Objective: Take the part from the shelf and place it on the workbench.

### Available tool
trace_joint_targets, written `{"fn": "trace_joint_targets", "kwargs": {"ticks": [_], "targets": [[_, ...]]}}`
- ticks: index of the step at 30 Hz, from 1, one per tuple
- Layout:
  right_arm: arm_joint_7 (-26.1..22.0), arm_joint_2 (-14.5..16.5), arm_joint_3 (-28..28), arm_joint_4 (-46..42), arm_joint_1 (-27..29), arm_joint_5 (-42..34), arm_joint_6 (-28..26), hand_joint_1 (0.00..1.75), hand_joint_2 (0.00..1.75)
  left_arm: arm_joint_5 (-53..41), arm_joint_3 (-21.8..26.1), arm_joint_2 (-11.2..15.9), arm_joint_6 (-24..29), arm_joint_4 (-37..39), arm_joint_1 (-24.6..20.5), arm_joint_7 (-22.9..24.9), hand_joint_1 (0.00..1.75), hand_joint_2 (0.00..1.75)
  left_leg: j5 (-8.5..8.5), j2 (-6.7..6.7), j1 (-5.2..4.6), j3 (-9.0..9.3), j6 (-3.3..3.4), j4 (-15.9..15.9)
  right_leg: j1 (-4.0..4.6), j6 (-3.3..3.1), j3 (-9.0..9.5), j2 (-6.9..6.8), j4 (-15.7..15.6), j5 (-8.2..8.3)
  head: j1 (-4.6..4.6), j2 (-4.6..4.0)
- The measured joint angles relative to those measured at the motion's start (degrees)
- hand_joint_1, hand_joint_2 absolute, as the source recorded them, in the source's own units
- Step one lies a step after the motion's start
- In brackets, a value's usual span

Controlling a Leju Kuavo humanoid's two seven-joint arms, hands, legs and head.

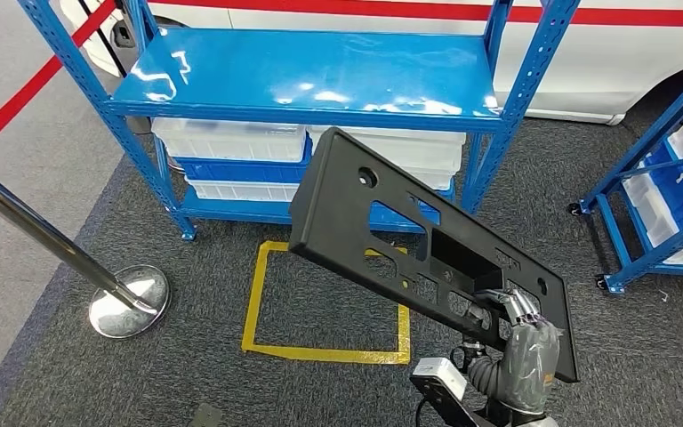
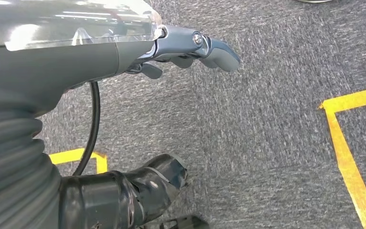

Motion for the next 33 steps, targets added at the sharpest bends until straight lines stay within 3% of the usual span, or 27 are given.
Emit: {"fn": "trace_joint_targets", "kwargs": {"ticks": [2, 4, 6, 8, 10, 12, 13, 14, 15, 17, 19, 22, 24, 27, 28, 29, 30, 33], "targets": [[-1.7, 0.7, -1.1, -0.5, 0.7, -2.2, 0.0, 1.75, 1.75, 0.1, 0.1, 0.0, 0.1, 0.0, 0.0, 0.0, 0.0, 1.75, 3.51, -0.17, -0.13, 3.83, 0.48, -7.8, 0.09, 0.13, -0.05, 0.18, 0.2, 0.02, 0.01, -0.01], [-3.3, 1.4, -2.2, -1.0, 1.3, -4.2, 0.0, 1.75, 1.75, 0.1, 0.2, 0.1, 0.2, 0.0, -0.1, -0.1, 0.0, 1.75, 4.56, -0.38, -0.39, 5.73, 0.96, -12.2, 0.18, 0.62, -0.41, 0.32, 0.3, 0.25, 0.01, 0.0], [-4.9, 2.1, -3.5, -1.5, 2.1, -6.2, -0.1, 1.75, 1.75, 0.2, 0.5, 0.1, 0.3, 0.0, 0.0, -0.1, 0.0, 1.75, 4.67, -0.43, -0.51, 5.75, 1.4, -12.8, 0.18, 1.33, -0.64, 0.36, 0.2, 0.64, 0.02, 0.0], [-6.4, 2.8, -5.0, -2.2, 3.0, -7.9, -0.1, 1.75, 1.75, 0.4, 0.8, 0.1, 0.3, 0.0, 0.1, -0.2, 0.0, 1.75, 5.34, -0.26, -0.26, 5.75, 2.09, -13.4, 0.12, 1.91, -0.92, 0.32, 0.9, -0.1, 0.04, -0.01], [-7.7, 3.4, -6.6, -2.8, 3.6, -9.3, -0.1, 1.75, 1.75, 0.6, 1.0, 0.0, 0.4, 0.0, 0.1, -0.2, 0.0, 1.75, 5.9, 0.0, -0.06, 5.61, 2.72, -13.9, 0.03, 2.26, -2.83, 0.29, 5.4, -3.41, 0.08, 0.0], [-8.6, 4.0, -7.9, -3.2, 4.3, -10.5, -0.1, 1.75, 1.75, 0.7, 1.1, 0.0, 0.4, 0.0, 0.1, -0.2, 0.0, 1.75, 6.05, 0.17, -0.14, 5.26, 2.98, -13.8, -0.02, 2.5, -5.8, 0.28, 12.6, -7.03, 0.08, -0.01], [-9.0, 4.2, -8.4, -3.4, 4.6, -10.9, -0.1, 1.75, 1.75, 0.7, 1.1, 0.0, 0.4, 0.0, 0.2, -0.2, 0.0, 1.75, 6.09, 0.25, -0.17, 5.11, 3.01, -13.7, -0.05, 2.59, -6.6, 0.26, 14.8, -7.65, 0.09, -0.01], [-9.4, 4.4, -8.9, -3.5, 4.9, -11.2, -0.1, 1.75, 1.75, 0.8, 1.2, 0.0, 0.5, 0.0, 0.2, -0.2, 0.0, 1.75, 6.1, 0.29, -0.18, 4.98, 3.0, -13.5, -0.08, 2.63, -6.39, 0.23, 15.0, -7.15, 0.08, -0.01], [-9.8, 4.6, -9.2, -3.6, 5.2, -11.4, -0.1, 1.75, 1.75, 0.8, 1.2, 0.0, 0.5, 0.0, 0.2, -0.2, 0.0, 1.75, 6.06, 0.32, -0.17, 4.88, 2.94, -13.3, -0.13, 2.62, -5.09, 0.17, 13.0, -5.7, 0.08, -0.01], [-10.5, 5.1, -9.7, -4.1, 5.4, -11.6, -0.1, 1.75, 1.75, 0.8, 1.2, 0.0, 0.5, 0.0, 0.1, -0.2, 0.0, 1.75, 5.86, 0.35, -0.28, 4.69, 2.62, -12.7, -0.17, 2.46, -0.9, -0.03, 5.5, -2.61, 0.09, -0.01], [-11.1, 5.6, -10.1, -4.5, 5.6, -12.0, -0.1, 1.75, 1.75, 0.8, 1.3, 0.0, 0.4, 0.0, 0.1, -0.3, 0.0, 1.75, 5.72, 0.33, -0.52, 4.42, 2.08, -12.3, -0.05, 2.11, 1.28, -0.08, 1.0, -1.6, 0.07, -0.01], [-11.8, 6.4, -10.6, -5.1, 6.0, -12.6, -0.2, 1.75, 1.75, 0.8, 1.4, 0.0, 0.5, 0.0, 0.1, -0.3, 0.0, 1.75, 5.82, 0.34, -0.54, 4.16, 1.18, -12.2, 0.06, 1.28, 1.08, 0.04, 0.4, -1.32, 0.04, 0.01], [-12.2, 7.0, -10.9, -5.6, 6.1, -13.1, -0.2, 1.75, 1.75, 0.8, 1.4, 0.0, 0.5, 0.0, 0.1, -0.5, 0.0, 1.75, 4.16, 0.28, -0.4, 3.31, 0.59, -10.3, -0.12, 0.52, 0.94, 0.04, 0.0, -0.9, 0.04, -0.01], [-12.7, 7.8, -11.1, -6.1, 6.2, -13.5, -0.3, 1.75, 1.75, 0.9, 1.5, 0.0, 0.5, 0.0, 0.1, -0.8, 0.0, 1.75, -1.39, 0.23, -0.2, -0.79, -0.05, -0.4, -0.05, -0.08, 0.53, 0.03, 0.0, -0.59, 0.03, 0.0], [-12.7, 8.0, -11.2, -6.2, 6.2, -13.5, -0.3, 1.75, 1.75, 0.9, 1.5, 0.0, 0.5, 0.0, 0.1, -0.9, 0.0, 1.75, -2.29, 0.23, -0.17, -1.86, -0.13, 2.4, 0.03, -0.14, 0.44, 0.06, 0.0, -0.54, 0.03, 0.01], [-12.7, 8.1, -11.2, -6.2, 6.3, -13.7, -0.3, 1.75, 1.75, 0.9, 1.5, 0.0, 0.4, 0.0, 0.2, -0.9, 0.0, 1.75, -2.07, 0.22, -0.17, -2.03, -0.08, 3.2, 0.1, -0.17, 0.4, 0.12, 0.0, -0.52, 0.03, 0.01], [-12.7, 8.3, -11.2, -6.2, 6.4, -13.8, -0.3, 1.75, 1.75, 0.9, 1.5, 0.0, 0.4, 0.0, 0.2, -0.8, 0.0, 1.75, -0.76, 0.19, -0.19, -1.11, 0.09, 1.7, 0.17, -0.18, 0.43, 0.22, 0.1, -0.51, 0.03, 0.0], [-13.0, 8.8, -11.2, -6.4, 6.6, -14.3, -0.4, 1.75, 1.75, 0.8, 1.5, 0.2, 0.4, 0.0, 0.2, -0.6, 0.0, 1.75, 4.13, -0.56, -0.45, 4.46, 1.3, -9.3, 0.35, -0.03, 0.49, 0.66, 0.2, -0.45, 0.04, 0.0]]}}
